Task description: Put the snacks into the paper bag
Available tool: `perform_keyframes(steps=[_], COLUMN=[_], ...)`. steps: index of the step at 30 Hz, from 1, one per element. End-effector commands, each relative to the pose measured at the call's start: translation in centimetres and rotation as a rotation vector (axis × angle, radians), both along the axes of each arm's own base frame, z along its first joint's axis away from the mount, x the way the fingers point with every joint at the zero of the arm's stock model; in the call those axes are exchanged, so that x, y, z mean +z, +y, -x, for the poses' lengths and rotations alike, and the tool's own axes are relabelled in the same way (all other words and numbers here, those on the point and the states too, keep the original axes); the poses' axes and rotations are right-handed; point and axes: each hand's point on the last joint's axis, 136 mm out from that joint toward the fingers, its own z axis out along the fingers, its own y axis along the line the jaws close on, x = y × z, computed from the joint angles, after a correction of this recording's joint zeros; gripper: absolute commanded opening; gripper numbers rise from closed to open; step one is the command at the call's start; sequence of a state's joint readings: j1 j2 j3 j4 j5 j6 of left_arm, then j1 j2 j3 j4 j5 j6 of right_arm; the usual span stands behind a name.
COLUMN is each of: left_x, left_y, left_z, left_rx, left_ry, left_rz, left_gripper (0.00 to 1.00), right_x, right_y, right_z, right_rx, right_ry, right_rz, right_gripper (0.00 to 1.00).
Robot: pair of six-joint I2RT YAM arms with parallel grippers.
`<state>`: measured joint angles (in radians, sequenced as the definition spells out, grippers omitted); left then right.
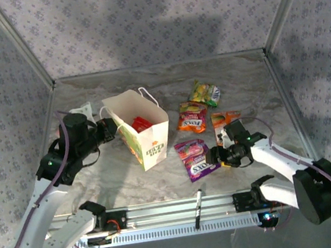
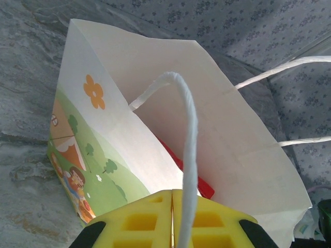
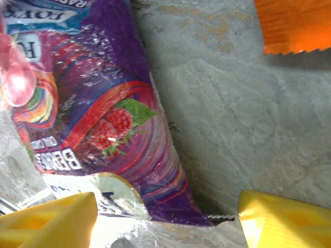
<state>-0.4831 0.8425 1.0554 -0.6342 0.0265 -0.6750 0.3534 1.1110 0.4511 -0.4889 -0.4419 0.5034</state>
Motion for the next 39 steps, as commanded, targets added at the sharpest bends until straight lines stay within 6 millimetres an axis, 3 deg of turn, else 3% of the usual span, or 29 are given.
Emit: perform_keyframes(steps=[1, 8, 17, 25, 28, 31, 39], left_x=[0.5, 0.7, 0.1, -0.3, -0.3, -0.1, 0.2], left_y=[-0.5, -0.5, -0.6, -0.7, -0.7, -0.5, -0.2], left_z=[-0.2, 0.0, 0.0, -0.1, 0.0, 0.2, 0.4], left_rx=[-0.017, -0.023, -0.023, -0.023, -0.029, -0.025, -0.016], left_ry=[-0.016, -0.017, -0.005, 0.001, 0.001, -0.003, -0.014], left_rz=[0.027, 0.034, 0.035, 0.037, 0.04, 0.04, 0.038], left_gripper=[0.08, 0.08, 0.08, 0.08, 0.08, 0.08, 0.08], right_x=[-0.2, 0.0, 0.2, -0.6, -1.1, -1.0, 2.7], right_y=[1.1, 2.2, 4.4, 4.8, 4.2, 3.7, 2.8], right_z=[0.1, -0.1, -0.2, -0.6, -1.0, -1.5, -3.1], right_rx=[0.064, 0.157, 0.201, 0.177, 0.142, 0.123, 0.108], right_ry=[-0.008, -0.035, -0.03, -0.001, -0.001, -0.022, -0.116], right_rz=[-0.023, 0.024, -0.048, -0.061, -0.016, 0.013, 0.081], right_gripper=[0.73, 0.65, 0.51, 0.16, 0.0, 0.0, 0.0])
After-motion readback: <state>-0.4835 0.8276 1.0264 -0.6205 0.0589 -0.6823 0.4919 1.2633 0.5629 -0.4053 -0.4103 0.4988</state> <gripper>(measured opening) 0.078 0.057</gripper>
